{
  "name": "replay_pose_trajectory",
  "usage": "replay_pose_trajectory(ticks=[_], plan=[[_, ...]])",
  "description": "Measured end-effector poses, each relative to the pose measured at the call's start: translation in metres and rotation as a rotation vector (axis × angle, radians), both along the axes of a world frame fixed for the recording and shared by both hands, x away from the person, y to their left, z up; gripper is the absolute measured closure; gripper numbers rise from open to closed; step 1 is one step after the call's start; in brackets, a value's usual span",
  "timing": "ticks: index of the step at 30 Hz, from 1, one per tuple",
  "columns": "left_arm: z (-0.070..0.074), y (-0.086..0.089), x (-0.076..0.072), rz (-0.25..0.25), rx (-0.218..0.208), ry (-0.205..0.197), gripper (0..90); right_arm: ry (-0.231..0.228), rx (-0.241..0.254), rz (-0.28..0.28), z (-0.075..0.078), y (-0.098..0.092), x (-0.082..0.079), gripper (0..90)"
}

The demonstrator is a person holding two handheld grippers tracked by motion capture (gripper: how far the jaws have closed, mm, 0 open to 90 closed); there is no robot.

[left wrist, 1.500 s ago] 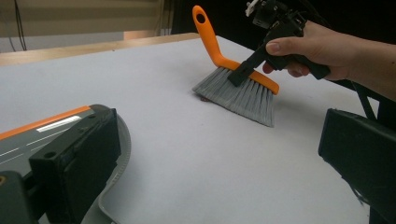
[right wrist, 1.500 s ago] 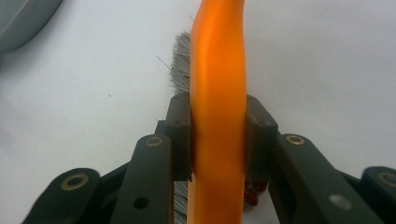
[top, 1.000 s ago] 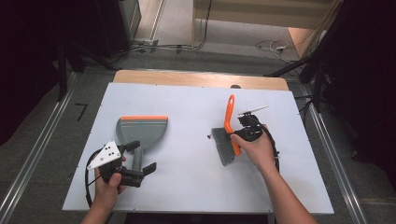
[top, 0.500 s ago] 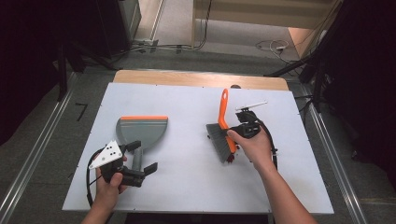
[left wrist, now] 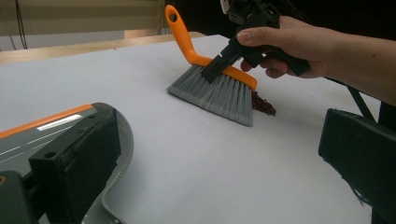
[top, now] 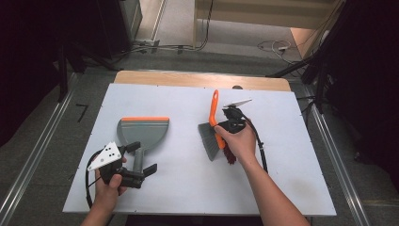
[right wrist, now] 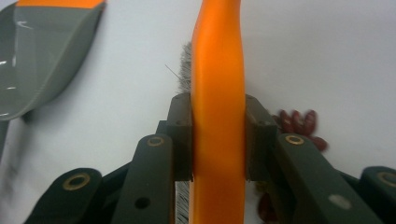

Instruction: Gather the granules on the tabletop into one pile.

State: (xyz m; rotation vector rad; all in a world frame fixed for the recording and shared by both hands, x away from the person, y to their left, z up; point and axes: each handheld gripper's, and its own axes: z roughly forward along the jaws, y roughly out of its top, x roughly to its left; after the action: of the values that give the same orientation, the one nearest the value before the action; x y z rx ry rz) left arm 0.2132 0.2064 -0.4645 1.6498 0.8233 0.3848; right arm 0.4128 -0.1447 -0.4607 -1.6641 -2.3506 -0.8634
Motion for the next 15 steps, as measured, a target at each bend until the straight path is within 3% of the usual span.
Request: replay_pose_trajectory(ticks=[13, 15], plan=[[0.0, -0.002, 0.0, 0.004, 0.005, 0.0, 0.0, 0.009, -0.004, -0.06, -0.001, -0.039, -0.004, 67.6], [0.0, -0.003, 0.0, 0.003, 0.004, 0.001, 0.0, -0.003, 0.035, -0.044, 0.001, -0.042, -0.007, 67.9]])
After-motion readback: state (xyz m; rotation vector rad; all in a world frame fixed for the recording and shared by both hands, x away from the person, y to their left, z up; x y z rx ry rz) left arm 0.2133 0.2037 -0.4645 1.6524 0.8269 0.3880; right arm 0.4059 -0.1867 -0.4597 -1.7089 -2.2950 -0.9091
